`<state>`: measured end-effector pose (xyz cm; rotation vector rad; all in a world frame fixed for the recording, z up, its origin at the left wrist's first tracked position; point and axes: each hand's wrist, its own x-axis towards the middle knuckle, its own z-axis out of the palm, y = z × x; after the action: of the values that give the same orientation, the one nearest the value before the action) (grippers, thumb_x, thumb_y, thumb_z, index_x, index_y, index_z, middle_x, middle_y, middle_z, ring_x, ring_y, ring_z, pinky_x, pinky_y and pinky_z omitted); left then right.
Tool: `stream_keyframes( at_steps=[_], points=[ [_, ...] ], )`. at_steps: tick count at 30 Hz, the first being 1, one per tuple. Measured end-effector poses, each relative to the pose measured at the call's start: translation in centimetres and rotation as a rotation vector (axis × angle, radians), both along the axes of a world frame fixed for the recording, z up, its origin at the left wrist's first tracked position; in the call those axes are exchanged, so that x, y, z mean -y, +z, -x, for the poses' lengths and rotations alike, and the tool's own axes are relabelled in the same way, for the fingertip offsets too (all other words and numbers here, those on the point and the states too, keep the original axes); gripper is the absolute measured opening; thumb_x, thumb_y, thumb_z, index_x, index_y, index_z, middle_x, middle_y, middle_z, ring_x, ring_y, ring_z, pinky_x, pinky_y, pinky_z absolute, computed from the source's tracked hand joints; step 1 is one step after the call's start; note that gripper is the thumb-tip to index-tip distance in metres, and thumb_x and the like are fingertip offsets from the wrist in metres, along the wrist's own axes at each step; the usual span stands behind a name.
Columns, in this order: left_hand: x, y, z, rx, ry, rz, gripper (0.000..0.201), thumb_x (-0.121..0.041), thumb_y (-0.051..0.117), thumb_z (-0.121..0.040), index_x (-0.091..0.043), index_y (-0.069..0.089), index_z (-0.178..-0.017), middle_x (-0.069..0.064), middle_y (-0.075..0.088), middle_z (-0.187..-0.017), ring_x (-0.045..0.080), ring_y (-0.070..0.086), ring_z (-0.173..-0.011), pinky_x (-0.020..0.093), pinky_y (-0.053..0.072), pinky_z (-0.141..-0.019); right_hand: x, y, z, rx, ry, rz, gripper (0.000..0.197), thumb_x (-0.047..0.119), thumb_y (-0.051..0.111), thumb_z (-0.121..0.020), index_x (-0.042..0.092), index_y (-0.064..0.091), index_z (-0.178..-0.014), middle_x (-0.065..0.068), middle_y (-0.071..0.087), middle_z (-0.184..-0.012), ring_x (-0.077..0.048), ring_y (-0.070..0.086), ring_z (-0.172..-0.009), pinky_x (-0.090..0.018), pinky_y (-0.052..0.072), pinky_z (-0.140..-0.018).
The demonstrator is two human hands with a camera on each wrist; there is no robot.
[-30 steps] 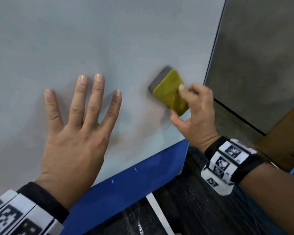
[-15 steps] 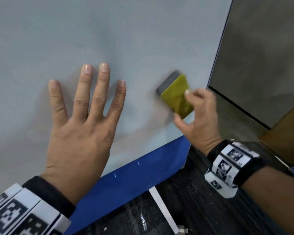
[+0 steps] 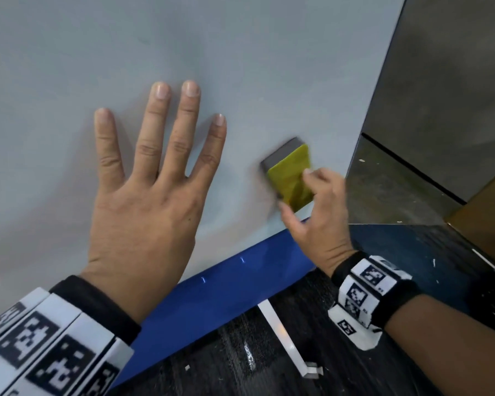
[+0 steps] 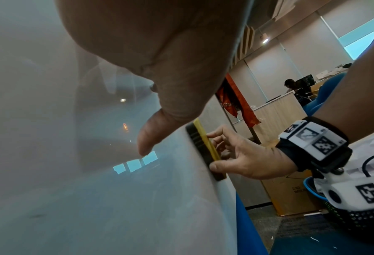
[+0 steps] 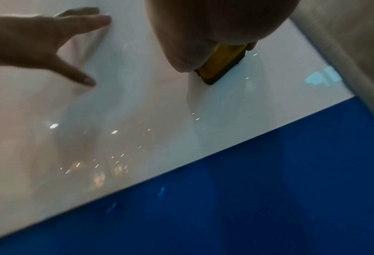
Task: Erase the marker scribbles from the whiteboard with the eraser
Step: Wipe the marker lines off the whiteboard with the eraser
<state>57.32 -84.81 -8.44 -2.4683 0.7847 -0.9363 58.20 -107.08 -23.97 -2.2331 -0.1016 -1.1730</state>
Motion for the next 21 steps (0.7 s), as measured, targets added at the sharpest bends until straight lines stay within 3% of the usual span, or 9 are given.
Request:
stream_keyframes(
  at_steps=[3, 5, 7, 10, 13, 16, 17, 19, 21],
  points=[
    [-0.1, -0.2, 0.1, -0.004, -0.008, 0.012, 0.086, 0.012, 0.040, -0.080, -0.010, 0.012, -0.158, 0.020, -0.005, -0.164, 0.040, -0.007, -0.151, 0.066, -0.006, -0.114, -1.7, 0.0, 0.2, 0.000, 0.123, 0.214, 0.055, 0.027, 0.071, -0.084, 0.016, 0.041, -0.129, -0.012, 0.041, -0.122, -0.035, 0.056, -0.098, -0.040, 0.054, -0.074],
    [-0.1, -0.1, 0.1, -0.003, -0.015, 0.013, 0.085, 0.012, 0.041, -0.080, -0.009, 0.014, -0.158, 0.020, -0.003, -0.164, 0.040, -0.005, -0.151, 0.067, -0.004, -0.115, -0.8, 0.5, 0.0, -0.002, 0.122, 0.274, 0.054, 0.026, 0.072, -0.084, 0.018, 0.043, -0.129, -0.011, 0.041, -0.121, -0.032, 0.054, -0.098, -0.041, 0.055, -0.074],
    [-0.3, 0.1, 0.1, -0.006, -0.021, 0.007, 0.086, 0.013, 0.043, -0.079, -0.010, 0.015, -0.158, 0.019, -0.001, -0.165, 0.039, -0.004, -0.151, 0.068, -0.002, -0.116, 0.8, 0.5, -0.1, -0.027, 0.019, 0.158, 0.057, 0.023, 0.075, -0.083, 0.017, 0.043, -0.129, -0.014, 0.045, -0.122, -0.029, 0.051, -0.105, -0.038, 0.053, -0.085],
    [-0.8, 0.3, 0.0, -0.018, -0.047, -0.013, 0.085, 0.011, 0.045, -0.082, -0.012, 0.015, -0.158, 0.016, 0.001, -0.165, 0.037, -0.003, -0.152, 0.066, -0.001, -0.117, 1.1, -0.1, -0.1, -0.032, -0.096, -0.123, 0.068, 0.015, 0.082, -0.080, 0.013, 0.039, -0.132, -0.024, 0.047, -0.122, -0.029, 0.049, -0.114, -0.024, 0.043, -0.099],
    [-1.4, 0.6, 0.0, -0.027, -0.057, -0.047, 0.083, 0.004, 0.049, -0.086, -0.013, 0.013, -0.158, 0.015, 0.000, -0.166, 0.035, -0.004, -0.152, 0.064, -0.002, -0.118, -1.6, -0.3, 0.0, -0.002, -0.097, -0.220, 0.071, 0.012, 0.082, -0.079, 0.008, 0.036, -0.133, -0.026, 0.045, -0.121, -0.032, 0.049, -0.115, -0.029, 0.045, -0.102],
    [-1.8, 1.0, 0.1, -0.037, -0.056, -0.075, 0.078, 0.001, 0.042, -0.087, -0.013, 0.013, -0.158, 0.014, -0.001, -0.166, 0.034, -0.005, -0.152, 0.060, -0.005, -0.119, -4.7, 0.1, 0.7, -0.034, 0.005, -0.187, 0.071, 0.018, 0.083, -0.079, 0.006, 0.036, -0.132, -0.026, 0.046, -0.120, -0.015, 0.043, -0.113, -0.008, 0.036, -0.102],
    [-1.8, 1.1, 0.1, -0.043, -0.053, -0.082, 0.076, 0.000, 0.038, -0.088, -0.012, 0.013, -0.158, 0.013, -0.002, -0.166, 0.033, -0.005, -0.152, 0.059, -0.005, -0.119, -5.4, 0.2, 1.0, -0.059, 0.037, -0.156, 0.071, 0.022, 0.082, -0.079, 0.008, 0.036, -0.132, -0.024, 0.047, -0.120, -0.015, 0.044, -0.111, -0.010, 0.040, -0.098],
    [-2.1, 1.5, 0.3, -0.057, -0.056, -0.091, 0.072, -0.002, 0.031, -0.089, -0.012, 0.012, -0.158, 0.013, -0.002, -0.166, 0.032, -0.004, -0.153, 0.058, -0.004, -0.120, -5.9, 0.7, 1.3, -0.089, 0.085, -0.100, 0.071, 0.023, 0.083, -0.078, 0.011, 0.037, -0.131, -0.024, 0.048, -0.120, -0.024, 0.051, -0.108, -0.023, 0.049, -0.087],
    [-2.5, 1.7, 0.4, -0.067, -0.065, -0.110, 0.072, -0.003, 0.026, -0.088, -0.011, 0.013, -0.158, 0.012, -0.002, -0.166, 0.031, -0.003, -0.153, 0.057, -0.001, -0.121, -4.7, 1.7, 1.3, -0.078, 0.079, -0.075, 0.072, 0.020, 0.085, -0.077, 0.013, 0.038, -0.130, -0.024, 0.049, -0.119, -0.030, 0.054, -0.109, -0.033, 0.051, -0.086]
  ],
)
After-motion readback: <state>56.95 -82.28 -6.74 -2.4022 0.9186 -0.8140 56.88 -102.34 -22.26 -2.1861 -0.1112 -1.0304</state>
